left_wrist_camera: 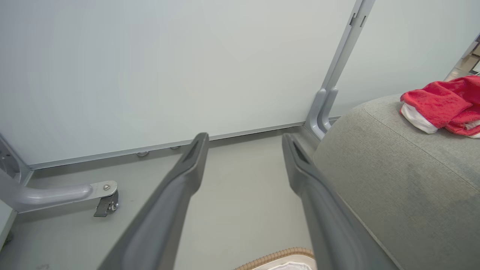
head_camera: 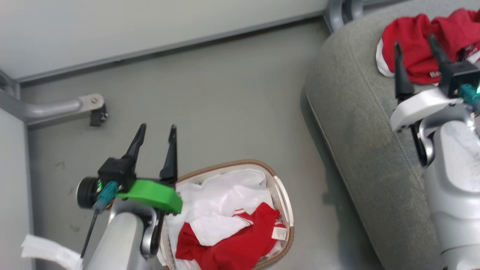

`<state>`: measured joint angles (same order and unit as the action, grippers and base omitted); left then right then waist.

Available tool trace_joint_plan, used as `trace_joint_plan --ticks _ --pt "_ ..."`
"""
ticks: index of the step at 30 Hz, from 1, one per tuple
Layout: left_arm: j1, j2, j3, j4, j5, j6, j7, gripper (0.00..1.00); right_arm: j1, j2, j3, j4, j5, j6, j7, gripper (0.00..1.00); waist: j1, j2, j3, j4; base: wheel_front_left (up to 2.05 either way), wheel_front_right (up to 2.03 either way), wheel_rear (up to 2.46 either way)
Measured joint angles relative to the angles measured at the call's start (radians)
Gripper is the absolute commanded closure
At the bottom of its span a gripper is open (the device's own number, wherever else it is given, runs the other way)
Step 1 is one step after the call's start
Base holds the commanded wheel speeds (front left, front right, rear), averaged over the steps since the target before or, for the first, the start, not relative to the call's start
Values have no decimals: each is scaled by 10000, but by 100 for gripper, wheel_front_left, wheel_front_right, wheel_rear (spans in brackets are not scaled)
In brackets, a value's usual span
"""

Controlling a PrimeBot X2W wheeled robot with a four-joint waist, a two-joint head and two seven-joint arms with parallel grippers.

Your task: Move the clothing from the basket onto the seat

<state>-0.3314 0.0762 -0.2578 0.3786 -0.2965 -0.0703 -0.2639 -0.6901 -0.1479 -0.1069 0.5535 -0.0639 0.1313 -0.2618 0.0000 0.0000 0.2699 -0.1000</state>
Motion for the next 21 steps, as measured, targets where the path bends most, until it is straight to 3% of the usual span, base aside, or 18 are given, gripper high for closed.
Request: trace_joint_plan --ticks 9,21 --pt "1165 -153 1237 -211 433 -58 0 0 1923 756 209 -823 667 0 0 0 0 0 -945 742 0 0 0" --pt "2199 -242 1662 -313 627 -190 0 0 4528 997 882 -2150 1983 0 0 0 -1 0 -1573 1289 0 0 0"
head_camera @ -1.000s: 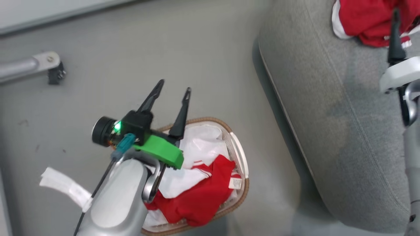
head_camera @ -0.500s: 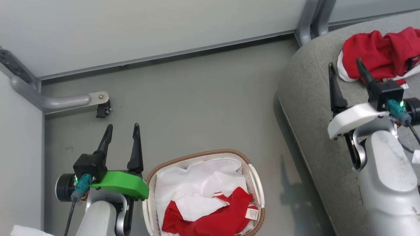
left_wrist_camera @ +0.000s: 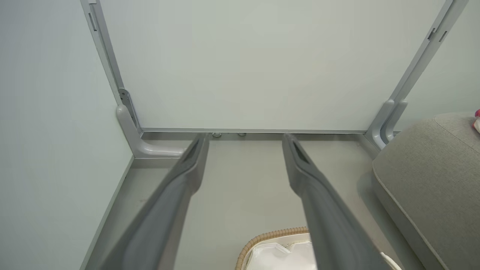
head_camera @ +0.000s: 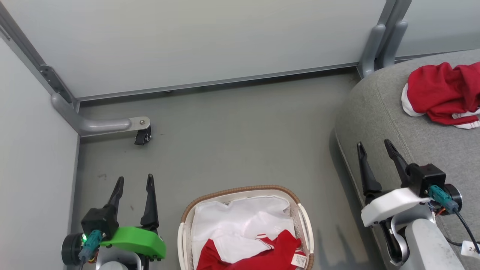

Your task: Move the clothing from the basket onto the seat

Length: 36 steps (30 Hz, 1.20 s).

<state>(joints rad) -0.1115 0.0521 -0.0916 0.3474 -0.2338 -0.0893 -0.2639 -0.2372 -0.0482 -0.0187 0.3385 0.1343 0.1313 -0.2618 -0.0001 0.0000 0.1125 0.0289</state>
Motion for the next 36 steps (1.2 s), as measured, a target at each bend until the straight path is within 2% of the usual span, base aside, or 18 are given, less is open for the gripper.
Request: trace_joint_plan --ticks 8,36 --pt "314 -12 -50 -94 -257 -12 0 0 496 -4 21 -109 205 0 0 0 0 0 -177 84 0 0 0" --pt "366 -19 -203 -65 -299 100 0 0 584 -2 75 2 232 0 0 0 0 0 -254 -42 0 0 0"
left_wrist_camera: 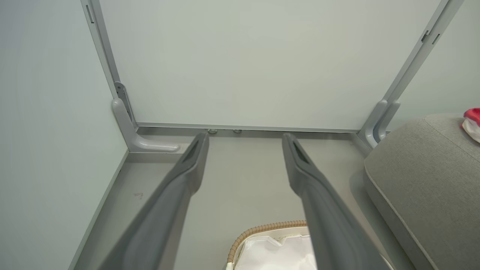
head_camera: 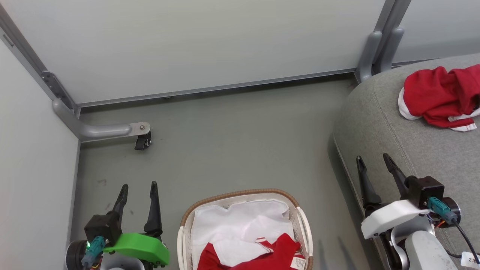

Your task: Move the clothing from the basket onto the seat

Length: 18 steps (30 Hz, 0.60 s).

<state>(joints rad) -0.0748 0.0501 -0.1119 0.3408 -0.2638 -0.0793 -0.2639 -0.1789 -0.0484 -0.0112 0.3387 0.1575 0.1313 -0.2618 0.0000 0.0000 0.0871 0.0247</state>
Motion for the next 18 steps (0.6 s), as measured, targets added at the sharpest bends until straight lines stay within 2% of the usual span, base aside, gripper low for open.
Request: trace_joint_plan --ticks 9,12,18 --pt "-250 2 -355 280 272 -36 0 0 -261 0 -84 -142 -94 0 0 0 0 0 347 -15 0 0 0" --pt "-688 2 -834 803 500 -105 0 0 -452 0 -127 -219 -138 0 0 0 0 0 572 -41 0 0 0" --pt "-1919 -8 -2612 2474 988 -357 0 0 -972 2 -261 -477 -261 0 0 0 0 0 1199 -148 0 0 0"
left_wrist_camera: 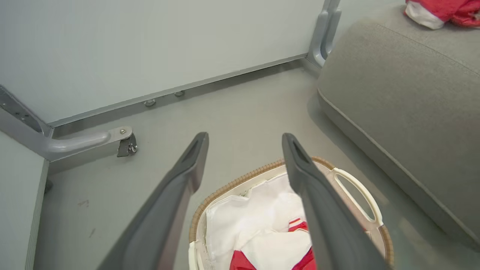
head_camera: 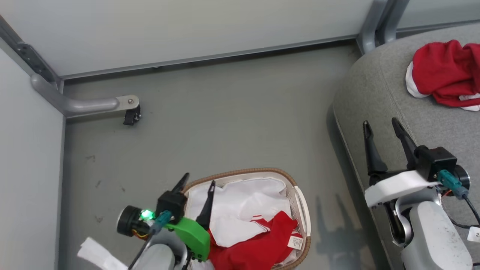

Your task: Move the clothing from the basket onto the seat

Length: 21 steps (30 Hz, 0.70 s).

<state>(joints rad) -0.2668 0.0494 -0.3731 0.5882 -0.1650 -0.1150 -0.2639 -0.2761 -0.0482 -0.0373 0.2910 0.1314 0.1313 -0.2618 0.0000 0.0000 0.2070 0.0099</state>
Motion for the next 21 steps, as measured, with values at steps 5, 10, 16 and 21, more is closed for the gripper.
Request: trace_joint_plan --ticks 5,10,16,21 --pt "-1032 -17 -1969 1333 -203 -98 90 0 -422 -2 -96 -251 -27 0 0 0 0 0 709 -176 0 0 0" --pt "-1968 -21 -3499 2468 -441 -127 403 0 -1029 -8 -215 -558 -90 0 0 0 0 0 1583 -416 0 0 0" --pt "-2909 -27 -4957 3618 -642 -138 694 0 -1698 -12 109 -848 -125 0 0 0 0 0 2716 -786 0 0 0" --pt "-3630 -29 -5662 4477 -794 -138 732 0 -2171 -10 466 -1101 -65 0 0 0 1 0 3648 -1164 0 0 0"
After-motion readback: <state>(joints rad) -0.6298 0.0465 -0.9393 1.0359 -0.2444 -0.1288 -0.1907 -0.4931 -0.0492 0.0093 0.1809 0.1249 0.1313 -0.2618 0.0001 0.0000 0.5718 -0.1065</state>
